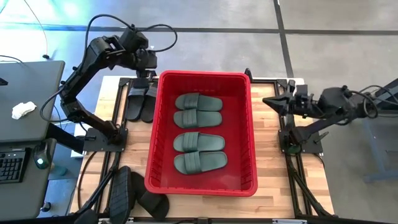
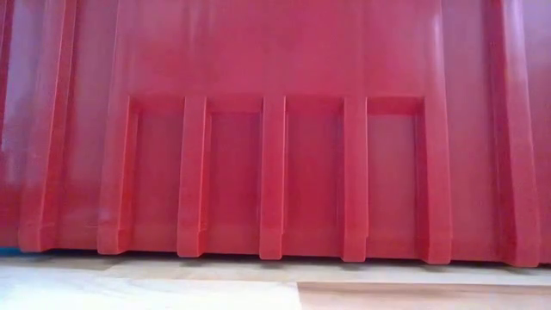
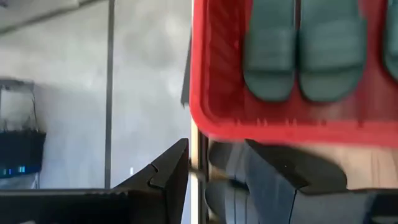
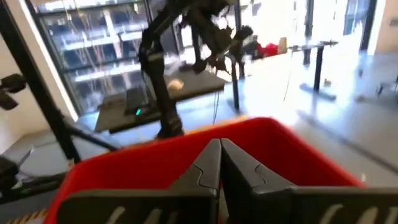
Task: Pick and place slides into bin
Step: Adjust the red container on the table
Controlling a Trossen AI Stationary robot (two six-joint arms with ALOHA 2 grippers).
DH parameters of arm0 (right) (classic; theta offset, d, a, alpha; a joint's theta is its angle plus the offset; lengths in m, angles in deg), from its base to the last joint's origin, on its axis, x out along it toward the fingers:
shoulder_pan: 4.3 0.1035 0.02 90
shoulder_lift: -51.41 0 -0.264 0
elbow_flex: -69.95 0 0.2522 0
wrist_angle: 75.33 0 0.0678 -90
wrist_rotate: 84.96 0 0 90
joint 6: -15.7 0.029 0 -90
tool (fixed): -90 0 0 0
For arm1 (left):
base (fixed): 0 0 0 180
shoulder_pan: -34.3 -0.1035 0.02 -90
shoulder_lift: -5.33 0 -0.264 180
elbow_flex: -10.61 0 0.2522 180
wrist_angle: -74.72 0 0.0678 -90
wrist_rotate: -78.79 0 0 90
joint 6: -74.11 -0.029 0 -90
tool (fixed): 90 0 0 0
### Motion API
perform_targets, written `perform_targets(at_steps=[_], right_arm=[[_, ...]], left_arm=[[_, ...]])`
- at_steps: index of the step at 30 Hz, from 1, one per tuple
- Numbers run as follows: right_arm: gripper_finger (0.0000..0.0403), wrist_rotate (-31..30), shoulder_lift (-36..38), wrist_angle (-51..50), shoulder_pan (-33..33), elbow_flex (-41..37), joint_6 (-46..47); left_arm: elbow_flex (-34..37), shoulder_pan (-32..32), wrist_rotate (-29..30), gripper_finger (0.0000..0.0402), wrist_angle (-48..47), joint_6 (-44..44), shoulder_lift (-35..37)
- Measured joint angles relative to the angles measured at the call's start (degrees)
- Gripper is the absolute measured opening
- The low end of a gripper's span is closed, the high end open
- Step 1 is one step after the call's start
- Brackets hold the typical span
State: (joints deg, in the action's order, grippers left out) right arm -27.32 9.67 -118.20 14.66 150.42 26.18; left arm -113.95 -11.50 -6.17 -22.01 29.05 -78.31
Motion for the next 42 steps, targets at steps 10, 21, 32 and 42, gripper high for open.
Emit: perform_targets(at_steps=[10,21,32,42], right_arm=[[0.0,-0.42,11.21,4.6,-4.66,-12.79,3.01],[0.0,0.5,12.23,4.58,-5.18,-13.97,3.55],[0.0,0.84,12.23,4.56,-5.18,-13.97,2.59],[0.0,1.31,12.12,3.56,-5.18,-13.97,2.99]], left_arm=[[12.77,-2.89,7.24,0.0138,-1.3,4.95,3.86],[36.97,-9.42,6.53,0.0138,14.87,8.15,13.01],[45.43,-9.35,11.26,0.0138,24.17,-2.28,12.96],[54.56,-8.98,5.43,0.0138,21.45,-4.83,12.92]])
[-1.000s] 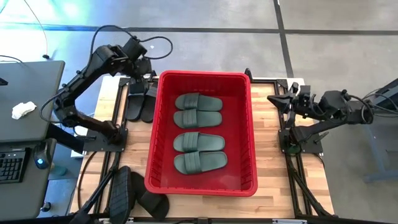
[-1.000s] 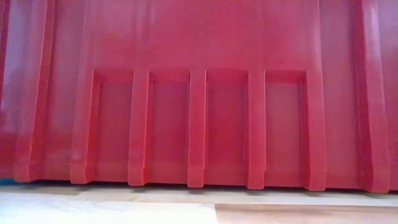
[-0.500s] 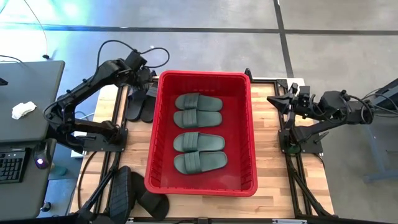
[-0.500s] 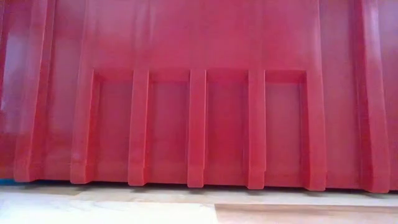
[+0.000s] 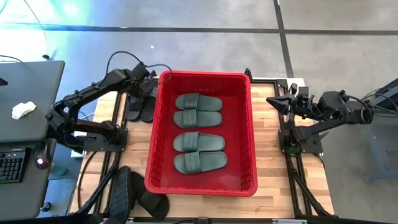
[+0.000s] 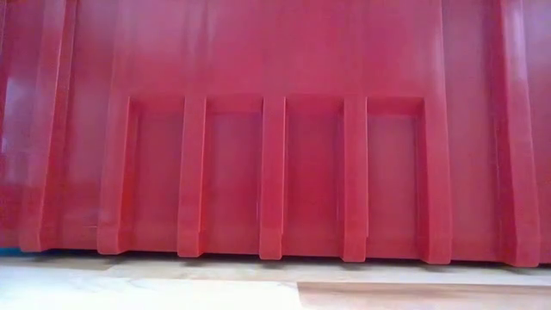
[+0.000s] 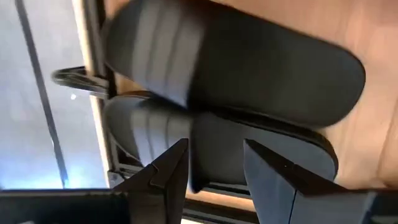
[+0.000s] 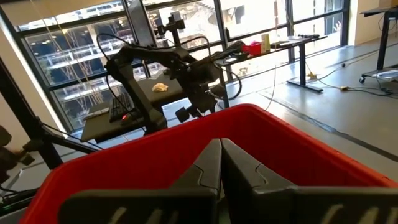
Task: Pick and place slides into bin
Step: Adjust the red container on the table
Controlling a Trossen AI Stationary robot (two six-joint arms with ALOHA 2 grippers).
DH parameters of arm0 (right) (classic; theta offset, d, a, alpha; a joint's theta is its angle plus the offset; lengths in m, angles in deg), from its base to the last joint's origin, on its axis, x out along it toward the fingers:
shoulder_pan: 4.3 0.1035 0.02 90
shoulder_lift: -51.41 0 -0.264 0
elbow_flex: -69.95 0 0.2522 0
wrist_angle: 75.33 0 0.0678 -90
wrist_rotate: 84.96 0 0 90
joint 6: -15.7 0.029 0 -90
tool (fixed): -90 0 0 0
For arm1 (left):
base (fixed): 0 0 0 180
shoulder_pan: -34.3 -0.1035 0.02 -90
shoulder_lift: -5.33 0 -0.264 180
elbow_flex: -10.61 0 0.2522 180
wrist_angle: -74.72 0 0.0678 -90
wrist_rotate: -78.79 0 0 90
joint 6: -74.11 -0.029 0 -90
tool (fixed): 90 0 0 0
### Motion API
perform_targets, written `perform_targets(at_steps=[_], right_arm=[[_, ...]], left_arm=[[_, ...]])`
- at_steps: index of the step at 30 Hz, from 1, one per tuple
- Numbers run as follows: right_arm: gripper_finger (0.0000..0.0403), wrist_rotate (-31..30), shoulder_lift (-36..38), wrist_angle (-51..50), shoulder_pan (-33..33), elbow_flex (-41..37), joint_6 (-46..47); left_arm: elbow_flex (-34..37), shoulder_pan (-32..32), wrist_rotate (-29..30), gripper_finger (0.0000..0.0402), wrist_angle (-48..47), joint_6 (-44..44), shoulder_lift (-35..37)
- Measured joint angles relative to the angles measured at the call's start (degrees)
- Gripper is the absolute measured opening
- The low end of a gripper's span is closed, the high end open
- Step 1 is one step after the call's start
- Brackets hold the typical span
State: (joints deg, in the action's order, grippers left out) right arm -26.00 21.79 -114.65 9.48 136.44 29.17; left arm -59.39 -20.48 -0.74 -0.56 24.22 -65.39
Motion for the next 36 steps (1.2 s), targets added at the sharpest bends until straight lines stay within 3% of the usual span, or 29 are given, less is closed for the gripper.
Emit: perform_targets(at_steps=[7,13,25,29,32,36], right_arm=[[0.0,-0.2,0.0,0.01,0.0,0.0,-0.02],[0.0,-0.22,0.0,0.02,0.0,0.0,0.0],[0.0,-0.51,-0.04,-2.01,0.0,0.0,-0.02],[0.0,-0.59,-0.04,-2.54,0.0,0.0,-0.02],[0.0,-0.66,-0.04,-2.92,0.0,0.0,-0.02],[0.0,-0.77,-0.04,-2.95,0.0,0.0,-0.02]], left_arm=[[3.87,1.71,5.33,0.0138,2.09,-3.86,-0.09],[5.0,2.36,6.59,0.0138,3.45,-4.47,-0.09],[6.31,3.43,9.68,0.0138,5.42,-3.46,-0.09],[6.31,3.43,10.17,0.0138,8.06,0.46,-0.42],[6.29,3.43,9.87,0.0138,10.78,4.59,-0.39],[6.31,3.43,3.93,0.0138,8.94,2.73,-0.42]])
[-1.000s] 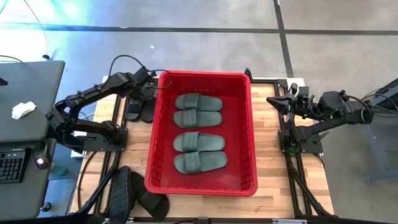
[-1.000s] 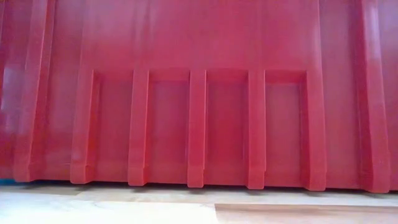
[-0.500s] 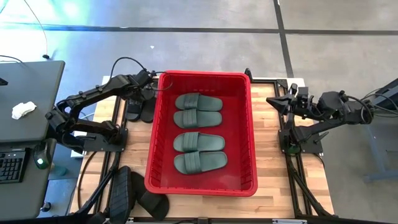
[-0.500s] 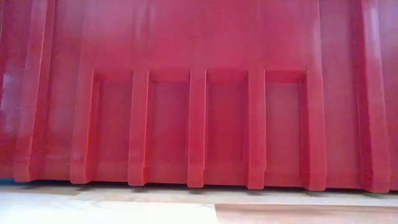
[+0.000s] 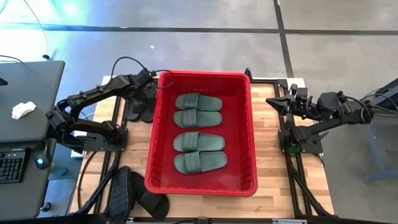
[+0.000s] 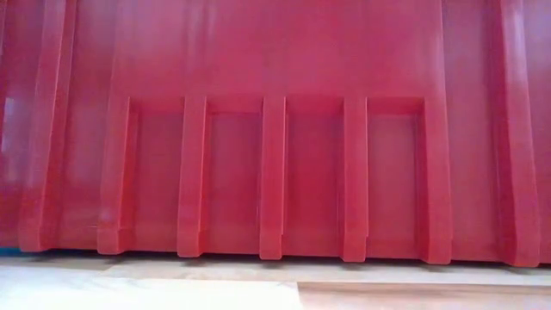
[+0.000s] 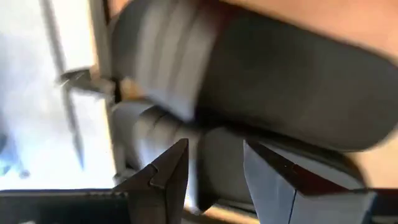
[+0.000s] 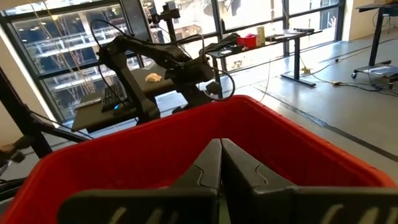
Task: Pick and place slides into bin
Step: Adjust the red container on the table
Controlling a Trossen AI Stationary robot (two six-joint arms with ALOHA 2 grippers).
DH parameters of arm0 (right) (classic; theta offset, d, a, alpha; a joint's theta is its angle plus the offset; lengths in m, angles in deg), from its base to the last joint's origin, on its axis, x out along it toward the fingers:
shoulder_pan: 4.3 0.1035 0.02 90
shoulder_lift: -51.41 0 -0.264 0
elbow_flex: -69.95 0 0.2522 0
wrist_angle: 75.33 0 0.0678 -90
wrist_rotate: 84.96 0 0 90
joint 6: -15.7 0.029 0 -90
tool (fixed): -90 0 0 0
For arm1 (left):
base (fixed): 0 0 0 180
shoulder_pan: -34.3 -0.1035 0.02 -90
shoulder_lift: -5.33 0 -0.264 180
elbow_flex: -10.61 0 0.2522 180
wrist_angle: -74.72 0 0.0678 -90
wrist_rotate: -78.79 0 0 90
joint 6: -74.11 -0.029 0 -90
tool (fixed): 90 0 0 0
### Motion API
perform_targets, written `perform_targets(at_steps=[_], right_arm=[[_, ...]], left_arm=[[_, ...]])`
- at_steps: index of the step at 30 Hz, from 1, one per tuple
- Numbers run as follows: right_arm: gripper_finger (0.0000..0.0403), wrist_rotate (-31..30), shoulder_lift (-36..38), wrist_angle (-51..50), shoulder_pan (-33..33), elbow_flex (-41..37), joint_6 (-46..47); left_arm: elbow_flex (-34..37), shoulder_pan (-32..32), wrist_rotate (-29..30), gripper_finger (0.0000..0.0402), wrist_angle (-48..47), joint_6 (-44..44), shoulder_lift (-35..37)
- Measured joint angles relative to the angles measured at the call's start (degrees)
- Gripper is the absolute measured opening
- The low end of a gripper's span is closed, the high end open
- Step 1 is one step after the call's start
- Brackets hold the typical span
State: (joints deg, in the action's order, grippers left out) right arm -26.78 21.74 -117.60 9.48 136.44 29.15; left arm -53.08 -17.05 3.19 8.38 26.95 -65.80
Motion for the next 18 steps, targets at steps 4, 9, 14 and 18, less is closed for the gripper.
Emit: perform_targets(at_steps=[4,9,14,18], right_arm=[[0.0,-1.25,0.0,-0.02,0.0,0.0,-0.27],[0.0,-2.21,0.0,-0.09,-0.01,0.0,-0.5],[0.0,-2.2,0.0,-0.17,0.0,0.0,-0.48],[0.0,-2.21,0.0,-0.17,0.0,0.0,-0.46]], left_arm=[[0.02,0.0,-8.86,0.0138,-1.18,-0.47,0.0],[0.02,0.0,-17.38,0.0138,-6.4,-3.89,0.0],[0.02,0.04,-31.78,0.0138,-9.62,-7.01,0.0],[0.0,0.03,-40.53,0.0138,-6.97,-6.4,0.0]])
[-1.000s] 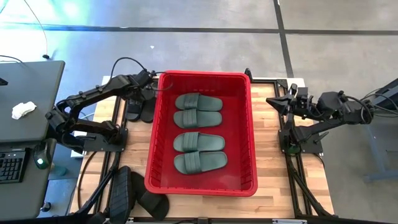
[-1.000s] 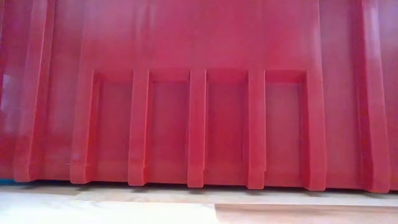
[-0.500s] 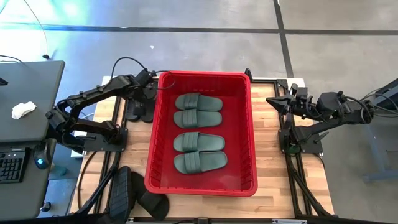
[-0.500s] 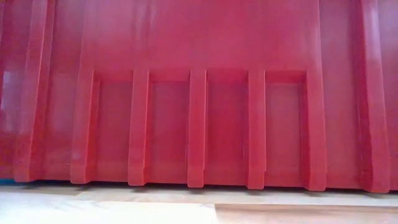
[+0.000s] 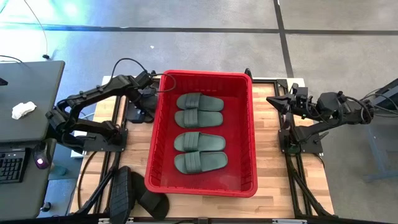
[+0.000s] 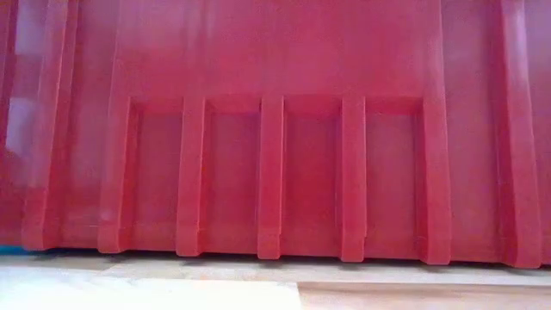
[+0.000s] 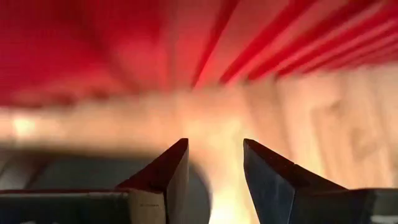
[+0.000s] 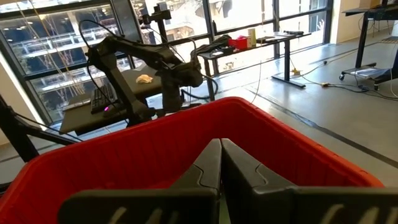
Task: Pick and place slides into bin
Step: Adjust the red container on the table
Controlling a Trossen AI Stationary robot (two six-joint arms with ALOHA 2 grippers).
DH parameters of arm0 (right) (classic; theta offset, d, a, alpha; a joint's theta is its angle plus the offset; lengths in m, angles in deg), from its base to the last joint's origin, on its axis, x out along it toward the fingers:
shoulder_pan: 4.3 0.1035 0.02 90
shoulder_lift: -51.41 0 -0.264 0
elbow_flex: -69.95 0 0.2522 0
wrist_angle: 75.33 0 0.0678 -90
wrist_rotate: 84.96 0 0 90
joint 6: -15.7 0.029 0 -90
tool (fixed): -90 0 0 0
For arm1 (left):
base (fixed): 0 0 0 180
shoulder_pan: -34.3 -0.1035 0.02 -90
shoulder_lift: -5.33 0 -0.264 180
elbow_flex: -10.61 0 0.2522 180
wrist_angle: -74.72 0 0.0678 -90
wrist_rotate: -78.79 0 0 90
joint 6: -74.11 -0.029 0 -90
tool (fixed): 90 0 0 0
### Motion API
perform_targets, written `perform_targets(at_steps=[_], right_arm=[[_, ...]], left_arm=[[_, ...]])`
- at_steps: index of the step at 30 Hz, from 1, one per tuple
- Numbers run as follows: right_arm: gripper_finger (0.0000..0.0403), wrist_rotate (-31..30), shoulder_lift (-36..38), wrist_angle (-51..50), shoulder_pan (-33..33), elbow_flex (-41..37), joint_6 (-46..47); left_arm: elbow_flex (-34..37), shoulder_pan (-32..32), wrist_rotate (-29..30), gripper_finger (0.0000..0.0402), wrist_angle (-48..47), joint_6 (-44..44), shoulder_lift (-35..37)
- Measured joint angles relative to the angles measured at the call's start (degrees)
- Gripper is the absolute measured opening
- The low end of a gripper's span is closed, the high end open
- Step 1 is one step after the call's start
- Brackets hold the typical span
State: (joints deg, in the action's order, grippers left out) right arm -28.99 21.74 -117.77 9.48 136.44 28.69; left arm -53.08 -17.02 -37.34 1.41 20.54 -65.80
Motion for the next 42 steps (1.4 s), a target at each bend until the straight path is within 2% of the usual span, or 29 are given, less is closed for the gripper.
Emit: perform_targets(at_steps=[4,16,25,34,38,42], right_arm=[[0.0,-0.01,0.0,0.0,0.0,0.0,0.01],[0.0,0.1,0.01,-0.29,0.0,0.0,1.69],[0.0,1.87,0.22,-13.44,0.0,0.0,18.95],[0.0,9.1,0.09,-34.7,0.0,0.0,41.38],[0.0,11.28,0.11,-42.36,0.0,0.0,46.3],[0.0,12.82,0.09,-44.1,0.0,0.0,46.56]], left_arm=[[0.0,1.57,-8.67,0.0138,4.38,1.65,0.0],[-0.02,13.34,-11.11,0.0138,15.85,8.61,-3.77],[-0.02,20.52,-10.97,0.0138,20.12,10.93,-6.53],[-0.02,23.35,-11.44,0.0138,20.5,12.29,-6.71],[-0.02,23.31,-10.97,0.0138,20.8,13.41,-6.71],[-0.02,23.31,-10.7,0.0138,21.1,13.56,-6.71]])
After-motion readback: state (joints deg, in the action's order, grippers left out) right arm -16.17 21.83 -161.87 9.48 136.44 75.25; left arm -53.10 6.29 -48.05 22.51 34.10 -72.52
